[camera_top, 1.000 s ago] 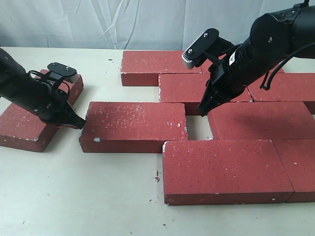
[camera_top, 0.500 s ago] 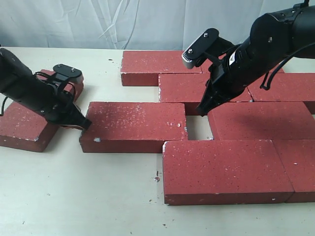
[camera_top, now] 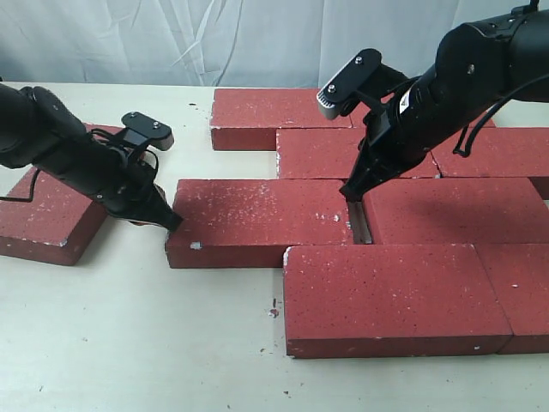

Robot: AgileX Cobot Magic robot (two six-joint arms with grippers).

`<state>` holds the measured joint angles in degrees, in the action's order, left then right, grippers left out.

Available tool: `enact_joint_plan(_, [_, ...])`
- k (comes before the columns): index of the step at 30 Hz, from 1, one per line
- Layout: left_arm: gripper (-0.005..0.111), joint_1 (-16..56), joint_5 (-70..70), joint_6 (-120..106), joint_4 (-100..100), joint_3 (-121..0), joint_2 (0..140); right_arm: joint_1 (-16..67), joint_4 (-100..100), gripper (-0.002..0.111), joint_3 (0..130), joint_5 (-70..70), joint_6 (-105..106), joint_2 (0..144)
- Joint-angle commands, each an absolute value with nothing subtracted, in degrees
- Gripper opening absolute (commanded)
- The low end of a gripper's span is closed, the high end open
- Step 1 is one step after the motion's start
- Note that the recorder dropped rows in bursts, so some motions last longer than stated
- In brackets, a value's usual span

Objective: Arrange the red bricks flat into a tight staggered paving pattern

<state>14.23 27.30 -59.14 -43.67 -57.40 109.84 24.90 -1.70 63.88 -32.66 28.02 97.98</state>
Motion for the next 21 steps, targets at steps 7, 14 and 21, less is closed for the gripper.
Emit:
enact_joint_plan(7, [0.000,14.52,26.91,-59.01,-45.25,-57.66,109.70,24.63,-1.54,-0.001,63.71,-31.72,27.96,97.41])
enact_joint_plan(14, [0.000,14.64,26.91,-59.01,-45.77,-57.66,109.70,24.63,-1.54,-0.001,63.71,-31.49,27.96,97.52])
enact_joint_plan(21, [0.000,18.10,24.29,-59.15,-45.89,-57.66,109.70,24.63,-1.65,-0.001,63.71,-31.49,27.96,97.52])
